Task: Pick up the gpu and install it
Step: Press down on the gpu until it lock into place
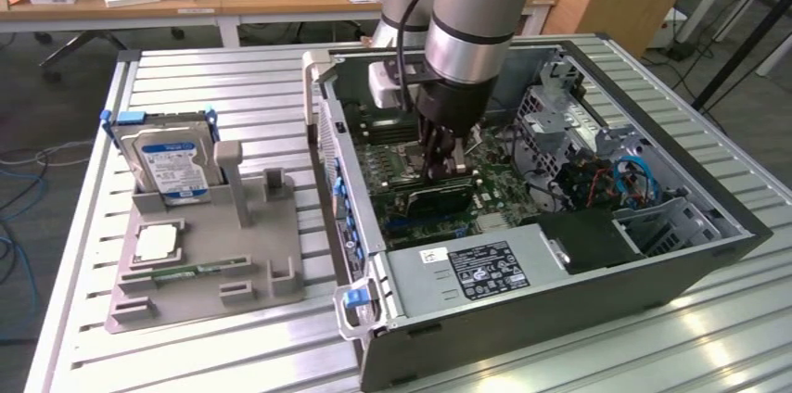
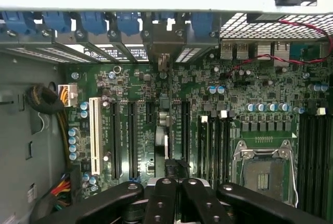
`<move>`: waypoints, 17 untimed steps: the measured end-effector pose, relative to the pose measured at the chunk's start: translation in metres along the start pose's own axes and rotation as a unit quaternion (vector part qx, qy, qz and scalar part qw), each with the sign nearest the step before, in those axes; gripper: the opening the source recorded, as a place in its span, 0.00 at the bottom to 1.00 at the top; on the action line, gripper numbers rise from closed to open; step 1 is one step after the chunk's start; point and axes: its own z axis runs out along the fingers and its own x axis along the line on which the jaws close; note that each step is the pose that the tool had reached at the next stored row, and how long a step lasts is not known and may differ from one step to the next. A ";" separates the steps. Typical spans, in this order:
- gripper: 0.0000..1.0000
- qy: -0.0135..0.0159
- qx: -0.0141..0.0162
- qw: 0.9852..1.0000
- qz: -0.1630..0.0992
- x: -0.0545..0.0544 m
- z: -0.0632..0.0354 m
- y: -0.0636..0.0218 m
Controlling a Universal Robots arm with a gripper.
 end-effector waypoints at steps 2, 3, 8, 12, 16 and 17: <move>0.10 0.000 0.000 1.000 0.000 0.000 0.0000 0.0000; 0.10 0.000 0.000 1.000 0.000 0.000 0.0000 0.0000; 0.10 0.000 0.000 1.000 0.000 0.000 0.0030 0.0001; 0.10 0.000 0.000 1.000 0.000 0.000 0.0034 0.0000; 0.10 0.000 0.000 1.000 0.000 0.000 0.0043 0.0000; 0.10 0.000 0.000 1.000 0.000 0.000 0.0044 0.0000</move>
